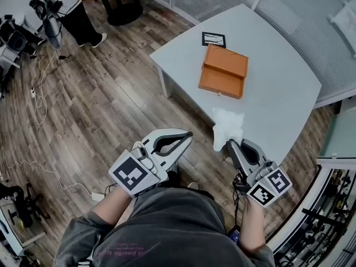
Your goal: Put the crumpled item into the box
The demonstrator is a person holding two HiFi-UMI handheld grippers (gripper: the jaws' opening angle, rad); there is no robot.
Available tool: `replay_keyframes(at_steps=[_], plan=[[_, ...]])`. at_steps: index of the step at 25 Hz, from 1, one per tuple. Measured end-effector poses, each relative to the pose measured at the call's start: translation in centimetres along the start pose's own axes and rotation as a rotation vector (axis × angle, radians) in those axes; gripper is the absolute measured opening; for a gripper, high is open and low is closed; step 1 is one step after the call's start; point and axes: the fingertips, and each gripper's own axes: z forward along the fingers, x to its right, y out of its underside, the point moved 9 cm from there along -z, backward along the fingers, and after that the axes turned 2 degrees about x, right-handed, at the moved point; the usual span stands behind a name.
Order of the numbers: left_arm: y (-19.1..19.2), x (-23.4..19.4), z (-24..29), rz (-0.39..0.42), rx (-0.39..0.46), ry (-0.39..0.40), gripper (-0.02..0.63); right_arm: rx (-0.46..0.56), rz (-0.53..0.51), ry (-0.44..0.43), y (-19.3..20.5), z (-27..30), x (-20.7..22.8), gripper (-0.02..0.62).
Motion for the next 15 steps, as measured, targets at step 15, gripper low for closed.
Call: replay_keyframes(at_steps=[15], plan=[[-1.3, -8.9, 0.2, -0.011, 0.007, 0.034, 0.012, -0.011, -0.006, 0.029, -2.6, 8.4, 1.1, 0.041]])
